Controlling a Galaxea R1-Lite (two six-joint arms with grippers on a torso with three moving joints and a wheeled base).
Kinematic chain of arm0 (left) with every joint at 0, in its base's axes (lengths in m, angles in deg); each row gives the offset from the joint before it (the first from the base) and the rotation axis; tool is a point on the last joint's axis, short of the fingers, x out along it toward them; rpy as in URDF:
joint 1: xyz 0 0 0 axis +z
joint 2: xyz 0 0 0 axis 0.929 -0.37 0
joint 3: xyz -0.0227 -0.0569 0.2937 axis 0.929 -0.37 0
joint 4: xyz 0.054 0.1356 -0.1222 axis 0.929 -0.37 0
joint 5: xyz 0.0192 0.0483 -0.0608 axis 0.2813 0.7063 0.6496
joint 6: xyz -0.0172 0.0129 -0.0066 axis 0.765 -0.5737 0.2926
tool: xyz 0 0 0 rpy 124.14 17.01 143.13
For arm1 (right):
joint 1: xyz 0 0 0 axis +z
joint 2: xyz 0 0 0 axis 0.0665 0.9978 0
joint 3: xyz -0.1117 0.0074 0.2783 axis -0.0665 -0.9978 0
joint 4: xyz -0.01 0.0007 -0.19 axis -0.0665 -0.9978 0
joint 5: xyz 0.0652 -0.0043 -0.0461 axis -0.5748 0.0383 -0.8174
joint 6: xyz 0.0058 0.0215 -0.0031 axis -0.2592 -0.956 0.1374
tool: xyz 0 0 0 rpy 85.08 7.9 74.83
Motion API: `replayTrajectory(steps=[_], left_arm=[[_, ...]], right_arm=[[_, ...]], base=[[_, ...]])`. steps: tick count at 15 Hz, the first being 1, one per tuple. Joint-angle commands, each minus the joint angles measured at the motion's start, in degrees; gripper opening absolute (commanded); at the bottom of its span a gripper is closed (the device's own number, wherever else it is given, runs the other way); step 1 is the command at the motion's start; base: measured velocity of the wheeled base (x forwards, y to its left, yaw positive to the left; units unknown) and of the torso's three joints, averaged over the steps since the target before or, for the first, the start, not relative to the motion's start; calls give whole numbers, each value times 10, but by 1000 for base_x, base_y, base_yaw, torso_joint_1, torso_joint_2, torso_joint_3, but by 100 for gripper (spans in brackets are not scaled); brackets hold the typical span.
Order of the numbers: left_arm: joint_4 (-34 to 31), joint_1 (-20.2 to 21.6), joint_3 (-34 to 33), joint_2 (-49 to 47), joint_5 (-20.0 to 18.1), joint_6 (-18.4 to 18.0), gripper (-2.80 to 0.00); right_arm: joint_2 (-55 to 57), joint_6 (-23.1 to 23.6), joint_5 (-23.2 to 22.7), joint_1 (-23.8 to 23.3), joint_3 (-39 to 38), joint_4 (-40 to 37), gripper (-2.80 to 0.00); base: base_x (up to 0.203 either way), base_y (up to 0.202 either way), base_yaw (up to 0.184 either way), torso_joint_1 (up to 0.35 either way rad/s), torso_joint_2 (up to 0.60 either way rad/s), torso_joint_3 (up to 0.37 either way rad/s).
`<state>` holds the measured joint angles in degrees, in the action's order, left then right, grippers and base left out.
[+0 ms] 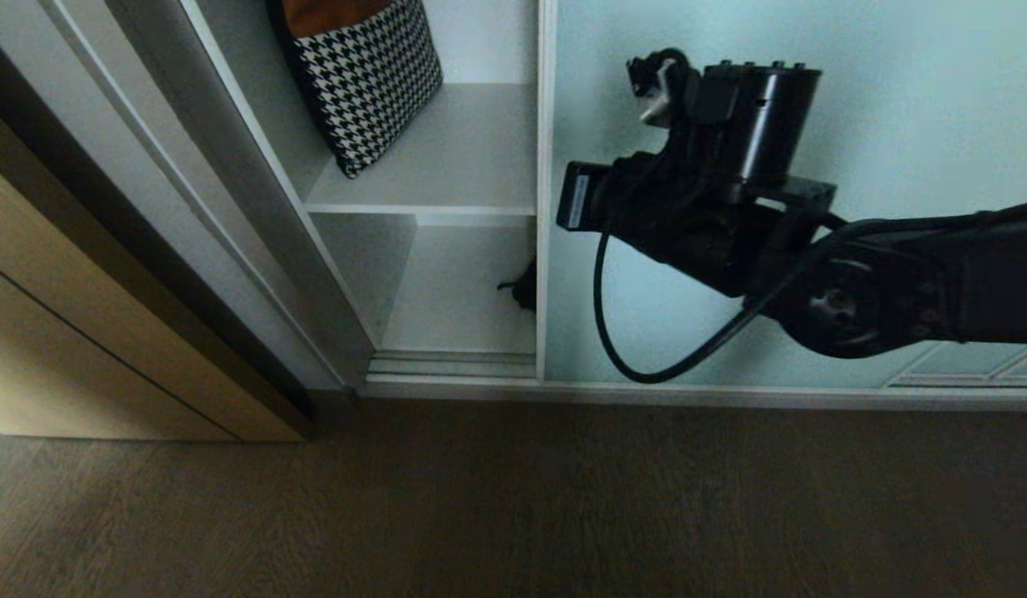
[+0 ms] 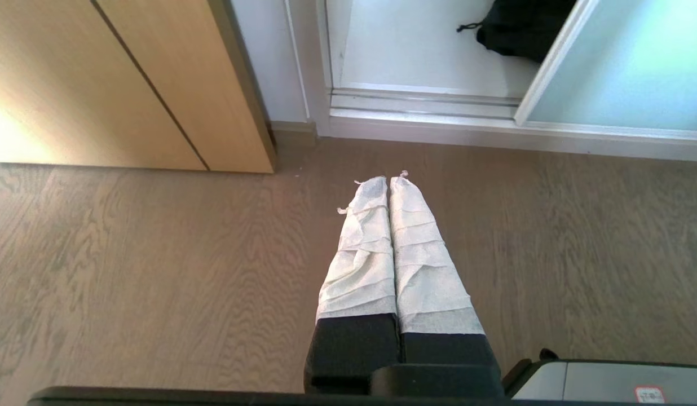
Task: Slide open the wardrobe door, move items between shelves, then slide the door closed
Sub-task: Close the door
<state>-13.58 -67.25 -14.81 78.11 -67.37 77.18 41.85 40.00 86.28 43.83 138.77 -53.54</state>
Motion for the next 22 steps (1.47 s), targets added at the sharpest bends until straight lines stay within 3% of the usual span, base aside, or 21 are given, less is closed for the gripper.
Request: replayTrajectory(steps=[1,5,9,14,19,20,22], left_arm=[[0,0,0,-1,0,0,-280],[0,0,0,-1,0,0,-280],[0,0,0,-1,0,0,-280],[0,0,0,-1,0,0,-280],[0,0,0,-1,0,0,-280],[0,0,0,-1,0,0,-280],[0,0,0,-1,0,0,-280]], right_arm=[[-114,2,5,-20,-85,21,-280],[-287,15,12,-103,-243,25,-280],[-488,27,11,-222,-422,7,-280],[-799,30,-44,-351,-633,-118,-280],[-1057,88,-158,-394,-739,-340,-280],[-1088,92,-168,-397,-763,-386,-280],[-1101,86,-150,-399,-836,-381,-280]], base=[[0,0,0,0,0,0],[0,0,0,0,0,0],[0,0,0,0,0,0],[0,0,0,0,0,0],[0,0,0,0,0,0],[0,0,0,0,0,0],[0,0,0,0,0,0]])
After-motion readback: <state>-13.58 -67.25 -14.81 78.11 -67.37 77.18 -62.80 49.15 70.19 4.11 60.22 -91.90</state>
